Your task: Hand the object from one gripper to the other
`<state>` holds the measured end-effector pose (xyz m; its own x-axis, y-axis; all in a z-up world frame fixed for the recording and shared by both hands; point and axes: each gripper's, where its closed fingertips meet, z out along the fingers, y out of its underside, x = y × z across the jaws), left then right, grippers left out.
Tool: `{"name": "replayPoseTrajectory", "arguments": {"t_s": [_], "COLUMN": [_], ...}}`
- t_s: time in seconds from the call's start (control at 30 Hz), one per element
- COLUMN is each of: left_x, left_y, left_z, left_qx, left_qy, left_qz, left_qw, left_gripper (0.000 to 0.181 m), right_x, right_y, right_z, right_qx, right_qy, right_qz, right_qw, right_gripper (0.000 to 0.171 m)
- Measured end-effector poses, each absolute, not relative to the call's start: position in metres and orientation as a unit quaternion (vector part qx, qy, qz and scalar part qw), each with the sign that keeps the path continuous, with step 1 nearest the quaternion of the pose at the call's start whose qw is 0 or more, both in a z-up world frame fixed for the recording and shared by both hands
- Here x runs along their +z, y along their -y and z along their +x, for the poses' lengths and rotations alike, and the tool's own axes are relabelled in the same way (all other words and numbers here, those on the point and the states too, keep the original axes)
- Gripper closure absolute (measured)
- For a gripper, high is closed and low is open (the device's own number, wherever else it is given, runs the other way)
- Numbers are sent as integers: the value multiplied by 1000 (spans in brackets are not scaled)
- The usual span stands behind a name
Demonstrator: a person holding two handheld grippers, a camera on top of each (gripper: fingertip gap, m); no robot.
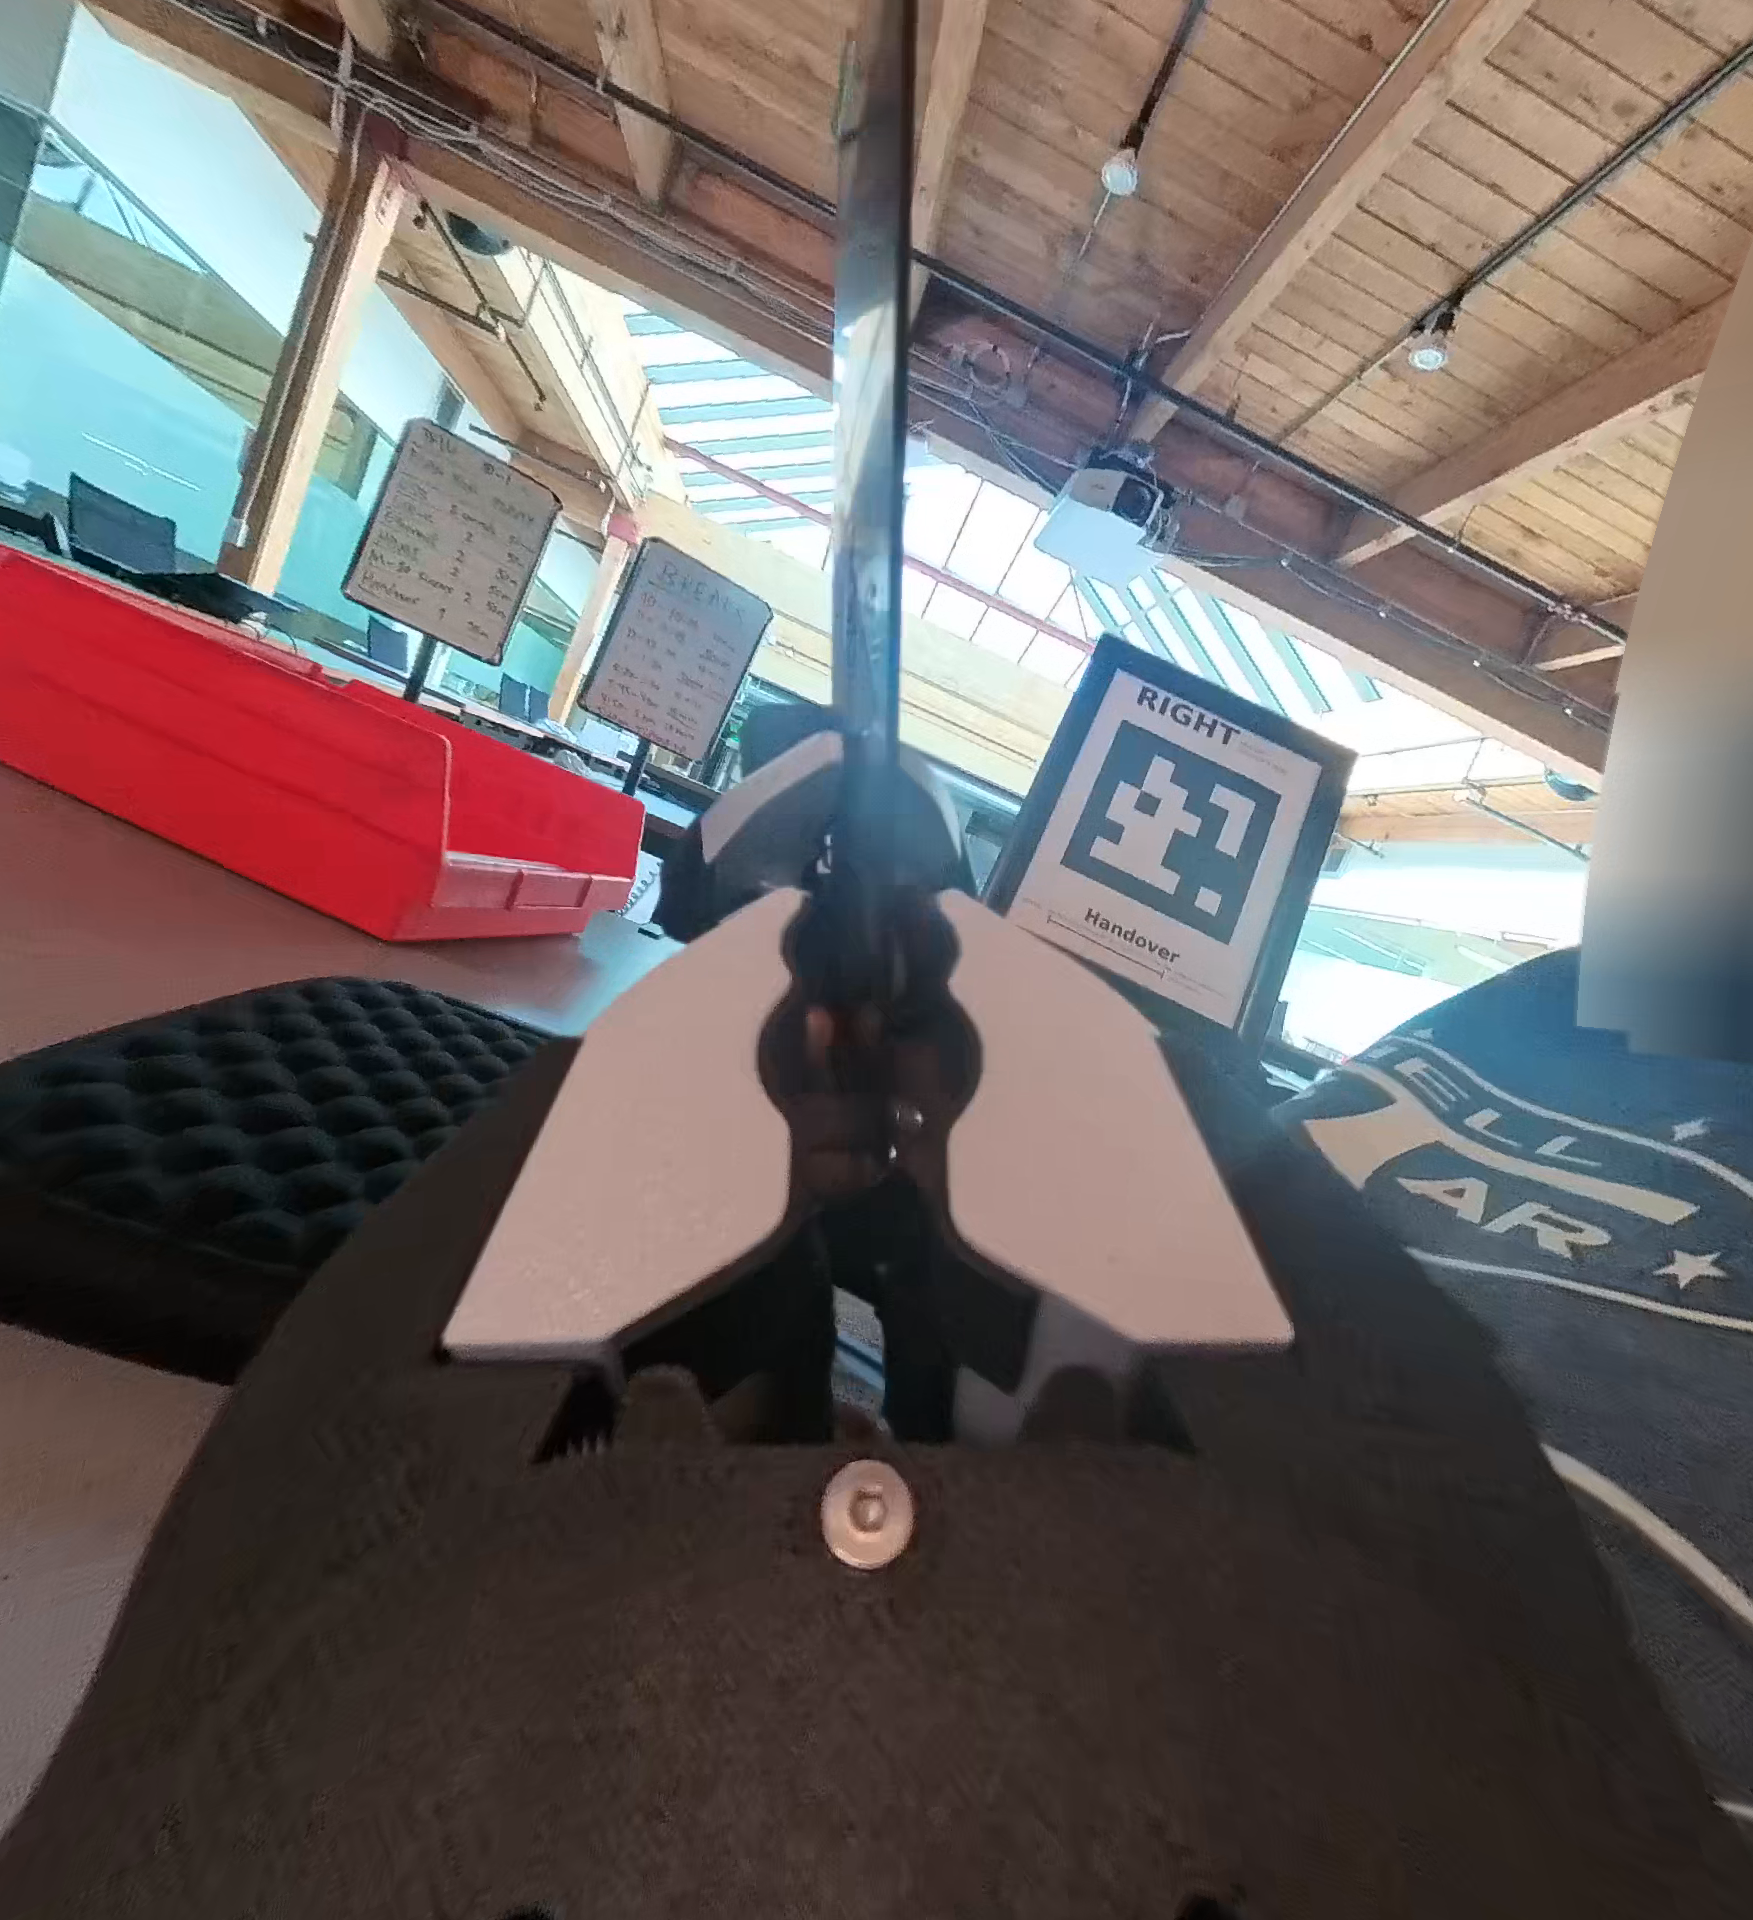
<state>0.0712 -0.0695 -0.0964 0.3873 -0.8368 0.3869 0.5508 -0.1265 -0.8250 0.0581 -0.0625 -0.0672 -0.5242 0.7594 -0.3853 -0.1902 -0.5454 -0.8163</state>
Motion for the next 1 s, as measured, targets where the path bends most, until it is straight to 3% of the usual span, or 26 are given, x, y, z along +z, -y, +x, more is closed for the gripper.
{"name": "replayPoseTrajectory", "arguments": {"t_s": [0.03, 0.17, 0.23, 0.3, 0.43, 0.5, 0.57, 0.63, 0.77, 0.87, 0.93, 1.0], "left_x": [-96, -96, -90, -88, -85, -82, -84, -86, -86, -84, -85, -85], "left_y": [71, 71, 74, 75, 74, 74, 70, 70, 71, 73, 75, 74], "left_z": [72, 65, 61, 57, 57, 54, 53, 56, 53, 52, 54, 54], "left_qx": [-534, -505, -525, -529, -499, -503, -515, -532, -527, -521, -529, -529], "left_qy": [-141, -148, -143, -144, -152, -136, -113, -107, -100, -112, -122, -123], "left_qz": [-521, -529, -520, -520, -524, -510, -507, -500, -480, -488, -495, -500], "left_qw": [651, 666, 658, 655, 673, 685, 682, 675, 694, 692, 679, 675], "left_gripper": [173, 179, 179, 180, 178, 171, 152, 148, 178, 179, 179, 179], "right_x": [-66, -68, -73, -80, -87, -81, -73, -66, -69, -69, -59, -49], "right_y": [65, 69, 74, 78, 70, 67, 61, 58, 69, 70, 60, 49], "right_z": [56, 54, 62, 69, 66, 63, 61, 58, 46, 50, 62, 76], "right_qx": [794, 778, 769, 753, 709, 724, 753, 780, 789, 777, 783, 786], "right_qy": [369, 392, 428, 466, 487, 459, 409, 366, 362, 386, 369, 350], "right_qz": [-380, -387, -390, -396, -412, -411, -403, -388, -386, -389, -384, -377], "right_qw": [298, 301, 270, 242, 300, 310, 321, 329, 313, 310, 321, 343], "right_gripper": [169, 166, 150, 156, 169, 169, 169, 169, 169, 165, 150, 158]}}
